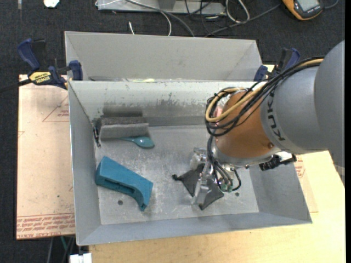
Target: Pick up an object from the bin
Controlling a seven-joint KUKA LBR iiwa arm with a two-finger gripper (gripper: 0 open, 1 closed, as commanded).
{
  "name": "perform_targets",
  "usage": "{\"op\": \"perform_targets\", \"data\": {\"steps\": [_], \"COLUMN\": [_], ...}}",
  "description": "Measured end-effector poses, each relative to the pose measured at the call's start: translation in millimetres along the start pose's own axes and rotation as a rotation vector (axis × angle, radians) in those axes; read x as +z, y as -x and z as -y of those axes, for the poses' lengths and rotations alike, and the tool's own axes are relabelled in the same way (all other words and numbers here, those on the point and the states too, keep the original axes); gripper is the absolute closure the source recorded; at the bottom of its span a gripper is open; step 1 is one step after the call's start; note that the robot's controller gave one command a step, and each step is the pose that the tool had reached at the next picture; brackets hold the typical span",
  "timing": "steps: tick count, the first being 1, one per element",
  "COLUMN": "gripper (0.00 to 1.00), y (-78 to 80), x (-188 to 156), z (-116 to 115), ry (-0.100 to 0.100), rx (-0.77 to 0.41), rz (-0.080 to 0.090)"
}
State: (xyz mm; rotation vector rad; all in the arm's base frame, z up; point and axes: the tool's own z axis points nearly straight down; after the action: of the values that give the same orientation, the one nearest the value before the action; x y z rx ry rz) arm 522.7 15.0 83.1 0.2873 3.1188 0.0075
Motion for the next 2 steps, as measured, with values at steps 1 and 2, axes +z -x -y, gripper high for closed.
{"op": "perform_targets", "data": {"steps": [1,2], "gripper": [0.00,1.00], "y": [-17.4,28.8], "x": [9.5,-35.4], "z": [38.9,34.7], "ry": [-0.001,0.003], "rx": [-0.153,-0.265], "rz": [-0.001,-0.004]}}
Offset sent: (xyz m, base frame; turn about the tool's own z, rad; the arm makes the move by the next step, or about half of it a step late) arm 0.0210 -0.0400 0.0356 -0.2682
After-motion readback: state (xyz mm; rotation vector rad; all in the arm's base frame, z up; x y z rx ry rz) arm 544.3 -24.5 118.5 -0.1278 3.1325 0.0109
